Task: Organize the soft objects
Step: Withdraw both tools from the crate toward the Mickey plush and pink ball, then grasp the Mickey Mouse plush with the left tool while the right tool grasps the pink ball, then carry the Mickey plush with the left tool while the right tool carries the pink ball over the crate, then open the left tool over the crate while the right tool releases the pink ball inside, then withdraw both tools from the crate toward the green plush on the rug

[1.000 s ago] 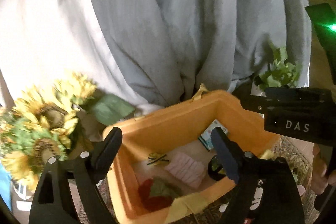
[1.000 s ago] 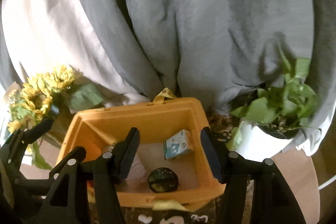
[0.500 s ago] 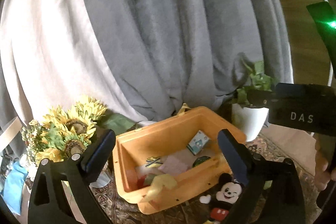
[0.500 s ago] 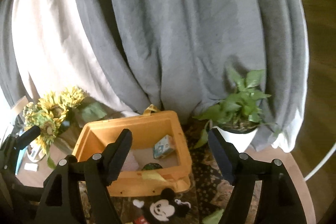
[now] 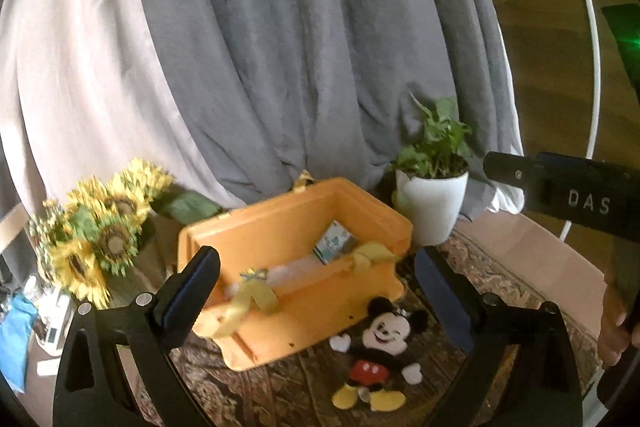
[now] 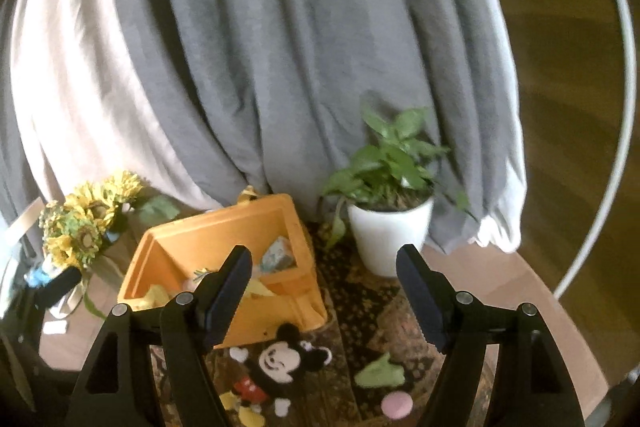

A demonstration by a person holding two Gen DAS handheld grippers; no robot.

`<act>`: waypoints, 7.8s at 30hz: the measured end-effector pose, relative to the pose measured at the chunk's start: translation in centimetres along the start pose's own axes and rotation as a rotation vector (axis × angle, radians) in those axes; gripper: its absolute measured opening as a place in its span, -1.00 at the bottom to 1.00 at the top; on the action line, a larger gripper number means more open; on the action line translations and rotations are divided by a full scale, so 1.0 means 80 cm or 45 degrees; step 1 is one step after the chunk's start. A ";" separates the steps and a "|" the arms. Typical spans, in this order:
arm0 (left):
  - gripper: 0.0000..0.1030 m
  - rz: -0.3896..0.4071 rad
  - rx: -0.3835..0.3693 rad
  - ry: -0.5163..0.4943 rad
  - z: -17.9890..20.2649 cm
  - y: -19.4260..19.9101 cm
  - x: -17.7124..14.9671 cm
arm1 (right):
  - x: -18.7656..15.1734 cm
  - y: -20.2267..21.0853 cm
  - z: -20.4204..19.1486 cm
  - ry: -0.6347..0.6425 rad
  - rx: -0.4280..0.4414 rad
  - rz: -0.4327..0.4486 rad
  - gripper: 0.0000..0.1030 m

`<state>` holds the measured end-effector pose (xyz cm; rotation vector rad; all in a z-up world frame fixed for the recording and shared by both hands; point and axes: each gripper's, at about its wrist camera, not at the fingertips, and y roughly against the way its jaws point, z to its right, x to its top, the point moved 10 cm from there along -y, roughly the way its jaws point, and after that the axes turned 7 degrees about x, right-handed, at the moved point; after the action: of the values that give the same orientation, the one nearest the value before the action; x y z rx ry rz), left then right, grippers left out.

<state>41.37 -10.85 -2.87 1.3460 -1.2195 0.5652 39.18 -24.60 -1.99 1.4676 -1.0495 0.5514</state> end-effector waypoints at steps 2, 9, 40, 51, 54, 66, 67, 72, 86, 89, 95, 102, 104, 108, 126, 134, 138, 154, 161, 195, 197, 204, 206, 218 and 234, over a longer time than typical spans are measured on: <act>0.94 -0.021 -0.019 0.015 0.006 0.002 -0.013 | -0.013 0.002 0.010 -0.046 0.000 -0.017 0.47; 0.94 -0.097 -0.064 0.000 0.027 0.000 -0.055 | -0.062 0.005 0.035 -0.098 -0.058 -0.073 0.47; 0.93 -0.223 -0.170 -0.386 0.107 -0.071 -0.173 | -0.229 -0.038 0.109 -0.196 -0.297 -0.315 0.46; 0.83 -0.259 -0.211 -0.433 0.124 -0.114 -0.181 | -0.248 -0.062 0.120 -0.233 -0.339 -0.357 0.45; 0.78 -0.277 -0.217 -0.443 0.126 -0.127 -0.184 | -0.253 -0.069 0.122 -0.230 -0.348 -0.378 0.44; 0.66 -0.410 -0.280 -0.447 0.137 -0.176 -0.206 | -0.264 -0.094 0.131 -0.223 -0.361 -0.457 0.15; 0.65 -0.424 -0.292 -0.443 0.139 -0.180 -0.209 | -0.265 -0.095 0.131 -0.224 -0.359 -0.461 0.11; 0.37 -0.481 -0.312 -0.436 0.143 -0.192 -0.221 | -0.267 -0.101 0.136 -0.226 -0.359 -0.475 -0.04; 0.12 -0.485 -0.309 -0.392 0.137 -0.187 -0.219 | -0.263 -0.097 0.132 -0.207 -0.319 -0.466 -0.25; 0.12 -0.478 -0.303 -0.375 0.134 -0.179 -0.215 | -0.258 -0.091 0.129 -0.203 -0.307 -0.455 -0.25; 0.12 -0.467 -0.294 -0.317 0.127 -0.162 -0.206 | -0.244 -0.077 0.120 -0.187 -0.272 -0.427 -0.25; 0.12 -0.441 -0.272 -0.255 0.115 -0.136 -0.192 | -0.222 -0.059 0.106 -0.158 -0.219 -0.388 -0.25; 0.12 -0.428 -0.263 -0.239 0.111 -0.129 -0.186 | -0.215 -0.054 0.100 -0.145 -0.200 -0.373 -0.25; 0.12 -0.394 -0.243 -0.201 0.101 -0.113 -0.172 | -0.197 -0.043 0.088 -0.115 -0.160 -0.338 -0.25; 0.12 -0.250 -0.086 -0.056 0.047 -0.051 -0.112 | -0.117 -0.009 0.033 0.023 0.012 -0.167 -0.25; 0.12 -0.175 0.015 -0.026 0.009 -0.031 -0.086 | -0.085 -0.006 -0.004 0.068 0.109 -0.092 -0.25; 0.12 -0.133 0.055 -0.022 -0.008 -0.023 -0.072 | -0.067 -0.004 -0.019 0.076 0.143 -0.044 -0.25; 0.12 0.009 0.086 -0.054 -0.046 -0.023 -0.007 | -0.007 -0.007 -0.062 0.060 0.194 0.103 -0.25; 0.12 0.058 0.091 -0.074 -0.061 -0.044 0.019 | 0.015 -0.028 -0.076 0.067 0.190 0.129 -0.25; 0.13 -0.112 -0.025 -0.282 -0.063 -0.259 0.008 | -0.015 -0.246 -0.089 0.106 0.173 -0.222 -0.25; 0.16 -0.136 -0.037 -0.308 -0.058 -0.268 0.002 | -0.019 -0.250 -0.087 0.105 0.173 -0.234 -0.24; 0.88 -0.146 -0.016 -0.303 -0.058 -0.273 0.001 | -0.016 -0.255 -0.075 0.037 0.172 -0.237 0.05; 0.88 -0.132 -0.010 -0.301 -0.060 -0.268 0.003 | -0.014 -0.251 -0.073 0.041 0.166 -0.232 0.05; 0.95 -0.071 0.128 -0.068 -0.083 -0.184 0.006 | 0.006 -0.180 -0.059 0.073 0.099 -0.099 0.34; 1.00 -0.116 0.232 0.147 -0.065 -0.058 -0.044 | -0.034 -0.079 -0.017 0.055 0.109 -0.087 0.59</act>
<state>45.94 -5.95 -6.84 1.4929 -1.0268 0.6923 43.52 -23.13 -7.29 1.5546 -0.9485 0.5827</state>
